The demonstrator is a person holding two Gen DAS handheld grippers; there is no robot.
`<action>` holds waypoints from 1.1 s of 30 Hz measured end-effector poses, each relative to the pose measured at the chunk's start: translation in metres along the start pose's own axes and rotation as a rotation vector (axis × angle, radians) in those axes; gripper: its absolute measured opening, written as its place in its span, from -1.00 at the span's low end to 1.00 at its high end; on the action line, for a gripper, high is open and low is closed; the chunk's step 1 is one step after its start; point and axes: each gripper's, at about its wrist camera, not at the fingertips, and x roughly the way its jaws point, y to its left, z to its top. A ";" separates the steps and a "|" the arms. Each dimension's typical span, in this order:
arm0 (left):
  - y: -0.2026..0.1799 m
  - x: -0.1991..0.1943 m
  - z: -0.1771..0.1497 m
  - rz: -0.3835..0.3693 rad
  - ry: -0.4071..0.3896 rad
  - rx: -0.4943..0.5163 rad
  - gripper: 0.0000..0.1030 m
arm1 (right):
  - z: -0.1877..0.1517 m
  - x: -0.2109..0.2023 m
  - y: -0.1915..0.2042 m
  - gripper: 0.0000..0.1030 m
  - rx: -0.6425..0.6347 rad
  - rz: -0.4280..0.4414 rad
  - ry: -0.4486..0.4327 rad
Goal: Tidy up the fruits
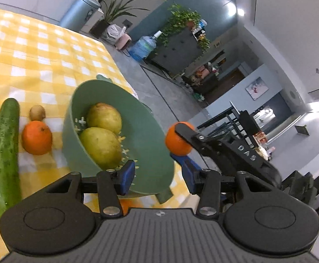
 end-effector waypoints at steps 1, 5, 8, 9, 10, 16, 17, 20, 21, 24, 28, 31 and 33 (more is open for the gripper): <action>0.001 -0.001 -0.001 0.001 0.002 0.003 0.03 | 0.000 0.000 -0.001 -0.18 0.004 0.001 0.000; -0.004 -0.012 -0.003 0.025 0.011 0.040 0.11 | 0.001 0.006 -0.005 -0.18 0.020 -0.004 0.007; -0.013 -0.022 -0.007 0.133 0.083 0.125 0.28 | 0.001 0.007 -0.006 -0.18 0.023 -0.009 0.017; -0.016 -0.023 -0.009 0.177 0.110 0.175 0.41 | 0.001 0.008 -0.005 -0.18 0.026 -0.011 0.020; -0.018 -0.023 -0.010 0.230 0.151 0.227 0.46 | 0.001 0.008 -0.005 -0.18 0.026 -0.015 0.023; -0.023 0.000 -0.017 0.549 0.250 0.357 0.43 | 0.000 0.008 -0.001 -0.18 0.010 -0.016 0.025; -0.023 0.005 -0.017 0.563 0.259 0.359 0.42 | 0.000 0.008 -0.001 -0.18 0.012 -0.018 0.025; -0.022 0.006 -0.014 0.546 0.240 0.362 0.41 | 0.000 0.008 -0.002 -0.18 0.023 -0.020 0.026; -0.021 0.007 -0.012 0.542 0.233 0.359 0.41 | 0.000 0.009 -0.002 -0.18 0.025 -0.022 0.027; -0.016 0.021 -0.009 0.551 0.267 0.337 0.41 | 0.000 0.009 -0.001 -0.18 0.021 -0.022 0.031; -0.010 0.028 -0.010 0.470 0.346 0.320 0.40 | -0.001 0.008 -0.003 -0.18 0.029 -0.018 0.034; -0.009 0.036 -0.012 0.512 0.382 0.331 0.31 | -0.001 0.007 -0.004 -0.18 0.039 -0.020 0.037; -0.007 0.041 -0.012 0.521 0.408 0.324 0.17 | -0.001 0.007 -0.004 -0.18 0.040 -0.020 0.035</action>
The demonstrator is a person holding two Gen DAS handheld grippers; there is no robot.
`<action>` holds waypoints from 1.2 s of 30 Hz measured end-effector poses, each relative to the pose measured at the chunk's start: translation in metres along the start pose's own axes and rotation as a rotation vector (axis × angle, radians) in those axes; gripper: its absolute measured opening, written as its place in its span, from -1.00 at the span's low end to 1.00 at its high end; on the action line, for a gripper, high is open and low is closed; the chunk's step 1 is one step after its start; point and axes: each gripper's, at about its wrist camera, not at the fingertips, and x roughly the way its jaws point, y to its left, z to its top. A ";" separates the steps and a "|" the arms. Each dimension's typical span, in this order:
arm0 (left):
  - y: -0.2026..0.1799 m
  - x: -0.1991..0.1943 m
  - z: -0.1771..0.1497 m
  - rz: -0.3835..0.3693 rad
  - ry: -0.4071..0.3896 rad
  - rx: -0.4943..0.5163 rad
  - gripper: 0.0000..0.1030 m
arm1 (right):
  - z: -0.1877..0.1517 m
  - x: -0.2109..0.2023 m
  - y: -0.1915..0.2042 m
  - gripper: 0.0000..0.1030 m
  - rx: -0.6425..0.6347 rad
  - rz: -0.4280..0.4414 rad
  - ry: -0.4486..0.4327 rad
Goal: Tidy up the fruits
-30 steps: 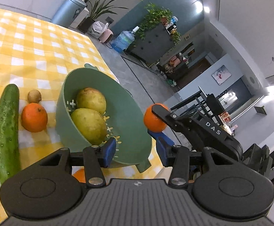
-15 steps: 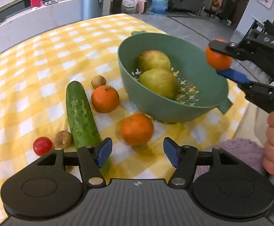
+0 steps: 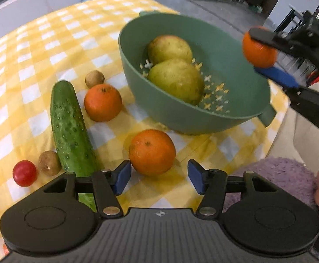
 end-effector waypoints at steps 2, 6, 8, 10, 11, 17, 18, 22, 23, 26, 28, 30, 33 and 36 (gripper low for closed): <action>-0.001 0.002 0.000 0.019 -0.006 0.012 -0.04 | 0.000 0.000 -0.001 -0.18 0.001 0.000 0.003; 0.002 0.002 -0.002 0.007 -0.016 -0.005 -0.06 | 0.001 0.000 -0.003 -0.18 0.010 0.001 0.006; 0.003 0.004 -0.001 0.002 -0.025 -0.021 -0.06 | 0.002 0.000 -0.004 -0.18 0.013 0.001 0.005; 0.006 0.000 -0.003 0.006 -0.039 -0.033 -0.07 | 0.002 -0.001 -0.004 -0.18 0.013 0.002 0.006; 0.007 -0.002 -0.005 0.008 -0.051 -0.038 -0.07 | 0.002 -0.001 -0.004 -0.19 0.013 0.003 0.007; 0.016 -0.025 -0.015 -0.105 -0.178 -0.042 -0.26 | 0.002 -0.001 -0.004 -0.18 0.015 0.002 0.013; 0.015 -0.025 -0.015 -0.110 -0.174 -0.035 -0.26 | 0.002 -0.001 -0.004 -0.18 0.015 0.001 0.014; 0.007 -0.026 -0.015 -0.089 -0.180 0.016 -0.08 | 0.002 0.000 -0.004 -0.18 0.015 0.001 0.015; 0.005 -0.025 -0.015 -0.082 -0.174 0.031 0.03 | 0.002 0.000 -0.005 -0.18 0.017 0.001 0.017; -0.003 -0.016 -0.011 -0.041 -0.119 0.064 0.24 | 0.001 0.000 -0.005 -0.18 0.021 -0.002 0.020; -0.006 -0.006 -0.006 0.006 -0.072 0.069 0.28 | 0.001 0.000 -0.005 -0.18 0.022 -0.001 0.020; -0.007 0.000 -0.004 0.025 -0.051 0.069 0.28 | 0.001 0.001 -0.006 -0.18 0.023 -0.004 0.023; -0.009 0.004 -0.005 0.037 -0.035 0.071 0.28 | 0.001 0.001 -0.006 -0.19 0.027 -0.007 0.027; -0.009 0.005 -0.004 0.047 -0.037 0.058 0.14 | 0.002 0.002 -0.007 -0.18 0.032 -0.012 0.030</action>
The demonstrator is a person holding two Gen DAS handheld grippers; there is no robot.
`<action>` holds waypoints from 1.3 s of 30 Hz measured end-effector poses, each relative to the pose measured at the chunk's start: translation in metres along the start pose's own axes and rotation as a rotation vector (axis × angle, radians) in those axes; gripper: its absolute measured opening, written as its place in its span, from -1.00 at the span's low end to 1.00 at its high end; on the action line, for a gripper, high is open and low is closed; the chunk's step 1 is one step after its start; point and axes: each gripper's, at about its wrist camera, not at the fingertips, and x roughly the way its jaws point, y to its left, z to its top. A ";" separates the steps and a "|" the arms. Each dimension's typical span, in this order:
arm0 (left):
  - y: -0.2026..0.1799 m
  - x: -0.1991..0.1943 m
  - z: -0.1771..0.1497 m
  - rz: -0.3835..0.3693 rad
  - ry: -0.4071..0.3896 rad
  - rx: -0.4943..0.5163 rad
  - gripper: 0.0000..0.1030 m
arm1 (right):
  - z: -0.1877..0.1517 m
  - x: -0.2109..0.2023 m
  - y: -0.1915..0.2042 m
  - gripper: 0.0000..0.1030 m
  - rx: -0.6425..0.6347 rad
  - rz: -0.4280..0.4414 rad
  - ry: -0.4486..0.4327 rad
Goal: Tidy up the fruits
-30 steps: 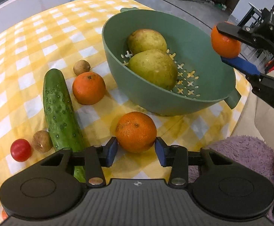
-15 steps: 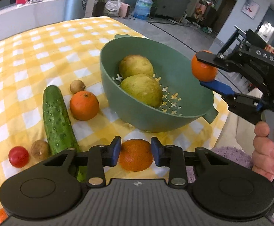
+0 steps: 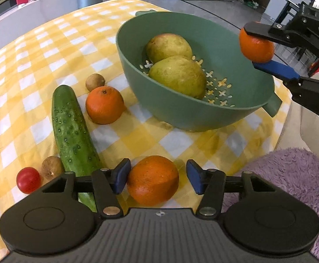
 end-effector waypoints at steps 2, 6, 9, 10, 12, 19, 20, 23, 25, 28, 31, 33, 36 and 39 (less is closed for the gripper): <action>0.003 -0.002 -0.002 0.016 -0.003 -0.016 0.00 | 0.000 0.000 0.000 -0.18 -0.001 0.001 0.001; 0.018 -0.004 -0.006 -0.030 -0.024 -0.080 -0.03 | -0.001 0.000 0.000 -0.18 -0.001 0.003 0.000; 0.026 -0.017 -0.010 -0.076 -0.104 -0.139 -0.04 | -0.001 0.000 -0.001 -0.18 0.003 0.002 0.002; 0.024 -0.028 -0.012 -0.099 -0.162 -0.125 -0.04 | 0.000 0.000 -0.001 -0.18 0.003 0.001 0.002; 0.022 -0.048 -0.015 -0.180 -0.245 -0.103 -0.04 | 0.000 0.000 -0.001 -0.18 0.004 0.000 0.002; 0.003 -0.067 0.013 -0.378 -0.358 -0.182 -0.03 | 0.001 -0.003 -0.005 -0.18 0.030 0.007 -0.022; -0.002 -0.061 0.018 -0.362 -0.343 -0.189 -0.03 | 0.001 -0.004 -0.006 -0.18 0.035 0.008 -0.027; -0.008 -0.039 0.028 -0.329 -0.280 -0.217 -0.03 | 0.000 -0.005 -0.007 -0.18 0.045 0.011 -0.029; -0.009 -0.036 0.031 -0.325 -0.286 -0.197 -0.03 | -0.001 -0.005 -0.008 -0.19 0.047 0.014 -0.026; -0.008 -0.032 0.042 -0.303 -0.286 -0.183 -0.03 | -0.001 -0.006 -0.010 -0.19 0.061 0.022 -0.023; -0.009 -0.019 0.044 -0.279 -0.241 -0.182 -0.03 | -0.002 -0.005 -0.007 -0.19 0.057 0.025 -0.020; -0.011 -0.021 0.037 -0.261 -0.250 -0.168 -0.03 | -0.002 -0.006 -0.006 -0.19 0.056 0.027 -0.021; -0.007 -0.027 0.030 -0.303 -0.271 -0.169 0.11 | -0.001 -0.003 -0.008 -0.19 0.067 0.019 -0.012; 0.000 -0.035 0.024 -0.352 -0.293 -0.193 0.30 | -0.001 -0.002 -0.007 -0.17 0.062 0.017 0.002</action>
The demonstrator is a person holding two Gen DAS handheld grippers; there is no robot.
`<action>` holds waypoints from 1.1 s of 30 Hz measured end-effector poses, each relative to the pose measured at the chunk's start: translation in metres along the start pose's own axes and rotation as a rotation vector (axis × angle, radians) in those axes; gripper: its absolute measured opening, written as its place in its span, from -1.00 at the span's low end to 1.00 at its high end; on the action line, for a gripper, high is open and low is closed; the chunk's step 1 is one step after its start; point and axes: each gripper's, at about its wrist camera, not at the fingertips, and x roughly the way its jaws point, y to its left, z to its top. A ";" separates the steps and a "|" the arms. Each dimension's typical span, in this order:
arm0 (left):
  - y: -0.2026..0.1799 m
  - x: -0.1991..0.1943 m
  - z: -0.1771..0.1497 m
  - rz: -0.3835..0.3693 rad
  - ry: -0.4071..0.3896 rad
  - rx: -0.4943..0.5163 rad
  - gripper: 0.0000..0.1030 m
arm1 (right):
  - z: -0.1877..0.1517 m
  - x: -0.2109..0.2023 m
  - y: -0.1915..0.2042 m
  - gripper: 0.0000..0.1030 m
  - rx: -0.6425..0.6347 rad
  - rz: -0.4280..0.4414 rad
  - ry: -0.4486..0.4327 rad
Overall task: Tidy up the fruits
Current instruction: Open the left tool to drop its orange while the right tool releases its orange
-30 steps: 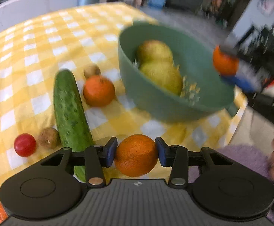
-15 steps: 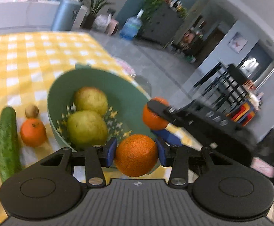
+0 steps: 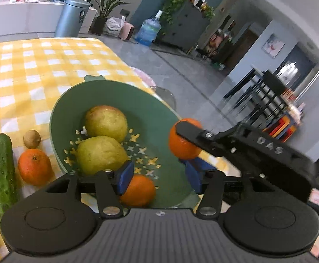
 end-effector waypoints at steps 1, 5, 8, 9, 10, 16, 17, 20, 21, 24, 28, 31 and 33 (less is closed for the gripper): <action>0.000 -0.001 0.001 -0.007 -0.010 -0.009 0.36 | 0.001 0.000 0.001 -0.17 -0.003 0.001 0.002; 0.009 -0.012 -0.007 -0.003 -0.053 -0.021 0.47 | 0.000 0.000 0.002 -0.16 -0.006 -0.008 0.003; 0.015 -0.017 -0.012 0.002 -0.080 -0.025 0.49 | 0.001 0.002 0.003 -0.14 -0.015 -0.016 0.003; 0.015 -0.018 -0.012 0.000 -0.085 -0.031 0.49 | 0.001 0.002 0.004 -0.13 -0.016 -0.018 0.002; 0.015 -0.018 -0.012 -0.004 -0.086 -0.036 0.51 | 0.001 0.001 0.004 -0.11 -0.018 -0.019 -0.006; 0.016 -0.018 -0.014 -0.011 -0.092 -0.033 0.55 | 0.001 0.001 0.006 -0.11 -0.035 -0.003 -0.018; 0.016 -0.018 -0.014 -0.013 -0.093 -0.032 0.55 | 0.001 0.001 0.005 -0.10 -0.034 -0.003 -0.018; 0.019 -0.020 -0.015 -0.018 -0.099 -0.043 0.55 | 0.000 -0.001 0.003 -0.04 -0.027 -0.003 -0.019; 0.020 -0.021 -0.015 -0.018 -0.102 -0.049 0.55 | 0.001 0.000 0.002 -0.03 -0.025 -0.002 -0.020; 0.019 -0.022 -0.014 -0.008 -0.108 -0.061 0.55 | 0.001 0.001 0.001 0.07 -0.021 -0.002 -0.020; 0.017 -0.027 -0.012 0.018 -0.114 -0.071 0.55 | 0.002 0.002 0.002 0.28 -0.025 -0.009 -0.017; 0.014 -0.033 -0.013 0.034 -0.117 -0.070 0.55 | 0.002 0.002 0.005 0.44 -0.047 -0.003 -0.012; 0.013 -0.037 -0.014 0.054 -0.121 -0.069 0.55 | 0.001 0.001 0.010 0.60 -0.073 0.003 -0.016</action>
